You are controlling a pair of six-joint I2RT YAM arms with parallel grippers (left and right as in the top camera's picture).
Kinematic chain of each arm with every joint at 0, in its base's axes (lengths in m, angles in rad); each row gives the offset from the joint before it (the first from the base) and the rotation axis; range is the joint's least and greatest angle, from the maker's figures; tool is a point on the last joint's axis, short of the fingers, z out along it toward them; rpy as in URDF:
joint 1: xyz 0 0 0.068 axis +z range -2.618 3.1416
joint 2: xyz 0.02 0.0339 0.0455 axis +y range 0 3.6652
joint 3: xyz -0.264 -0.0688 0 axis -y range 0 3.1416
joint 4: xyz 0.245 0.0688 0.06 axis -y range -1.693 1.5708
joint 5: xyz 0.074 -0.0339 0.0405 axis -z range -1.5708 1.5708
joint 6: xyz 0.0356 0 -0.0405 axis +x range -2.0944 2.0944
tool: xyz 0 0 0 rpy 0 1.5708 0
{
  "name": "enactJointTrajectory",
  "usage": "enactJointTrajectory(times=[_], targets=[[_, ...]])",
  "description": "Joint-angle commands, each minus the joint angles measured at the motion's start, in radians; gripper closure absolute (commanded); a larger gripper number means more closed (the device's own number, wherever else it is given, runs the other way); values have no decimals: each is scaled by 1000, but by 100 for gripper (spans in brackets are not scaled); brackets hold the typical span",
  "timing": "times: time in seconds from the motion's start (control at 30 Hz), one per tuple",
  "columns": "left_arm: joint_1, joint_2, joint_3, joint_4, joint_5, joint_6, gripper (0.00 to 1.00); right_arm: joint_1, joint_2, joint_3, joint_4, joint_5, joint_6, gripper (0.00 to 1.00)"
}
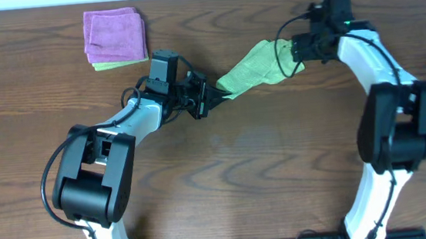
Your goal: Fold the cloth
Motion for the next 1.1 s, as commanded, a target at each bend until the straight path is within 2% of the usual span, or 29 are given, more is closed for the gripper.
enactJointTrajectory(times=[0.0, 0.2, 0.37, 0.5, 0.67, 0.87, 0.93, 1.07], targets=[[4, -18, 6, 3, 14, 26, 94, -26, -81, 13, -29, -123, 265, 19], [2, -18, 6, 2, 13, 37, 94, -25, -67, 0, 18, -401, 529, 16], [3, -18, 6, 3, 16, 45, 94, -12, -8, -59, 243, -599, 707, 15], [3, -18, 6, 3, 15, 45, 94, -15, 28, -101, 364, -608, 840, 16], [3, -18, 6, 3, 14, 52, 94, -16, 29, -135, 338, -574, 948, 14], [3, -18, 6, 3, 15, 52, 94, -4, 29, -137, 333, -498, 964, 12], [3, -18, 6, 3, 15, 53, 94, -1, 29, -137, 344, -444, 963, 20], [3, -18, 6, 3, 15, 60, 94, 2, 39, -138, 399, -425, 951, 12]])
